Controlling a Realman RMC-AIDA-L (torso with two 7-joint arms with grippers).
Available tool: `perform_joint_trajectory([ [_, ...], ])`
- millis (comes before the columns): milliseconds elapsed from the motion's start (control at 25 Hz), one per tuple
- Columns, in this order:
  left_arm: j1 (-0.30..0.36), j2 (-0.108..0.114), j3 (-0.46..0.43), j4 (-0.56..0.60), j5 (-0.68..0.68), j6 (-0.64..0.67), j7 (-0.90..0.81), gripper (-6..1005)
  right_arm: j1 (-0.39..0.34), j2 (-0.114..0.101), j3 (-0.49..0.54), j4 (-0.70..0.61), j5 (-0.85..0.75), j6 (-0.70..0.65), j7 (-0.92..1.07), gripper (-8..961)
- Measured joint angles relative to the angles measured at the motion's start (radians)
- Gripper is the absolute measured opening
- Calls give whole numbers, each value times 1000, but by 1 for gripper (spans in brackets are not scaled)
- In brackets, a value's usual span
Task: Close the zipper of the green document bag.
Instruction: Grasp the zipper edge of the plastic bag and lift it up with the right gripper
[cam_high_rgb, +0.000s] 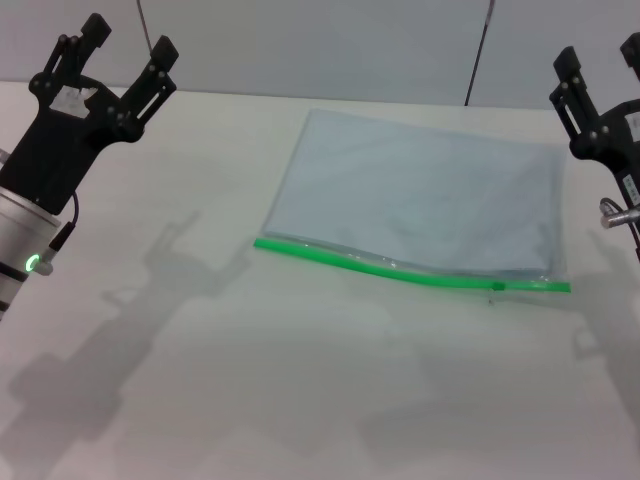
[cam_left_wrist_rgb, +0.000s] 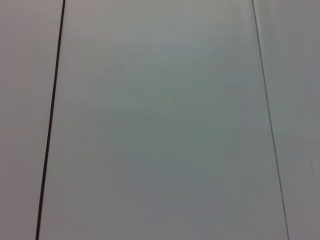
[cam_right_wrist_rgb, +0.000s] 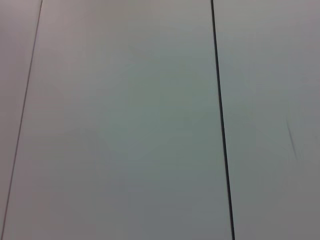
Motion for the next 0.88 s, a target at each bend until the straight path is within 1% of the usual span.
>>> perform_joint_trajectory([
  [320, -1, 0, 0, 0, -2, 0, 0, 848, 5, 0, 7, 14, 7, 19, -23, 706],
  [440, -1, 0, 0, 0, -4, 0, 0, 848, 10, 0, 8, 14, 8, 60, -86, 702],
  [600, 1, 1, 0, 1, -4, 0, 0, 848, 16, 0, 4, 9, 5, 159, -147, 697],
  [680, 4, 1, -2, 3, -4, 0, 0, 848, 14, 0, -4, 13, 1, 187, -193, 694],
  [880, 10, 4, -8, 5, -9, 0, 0, 848, -30, 2, -28, 6, -3, 202, -445, 687],
])
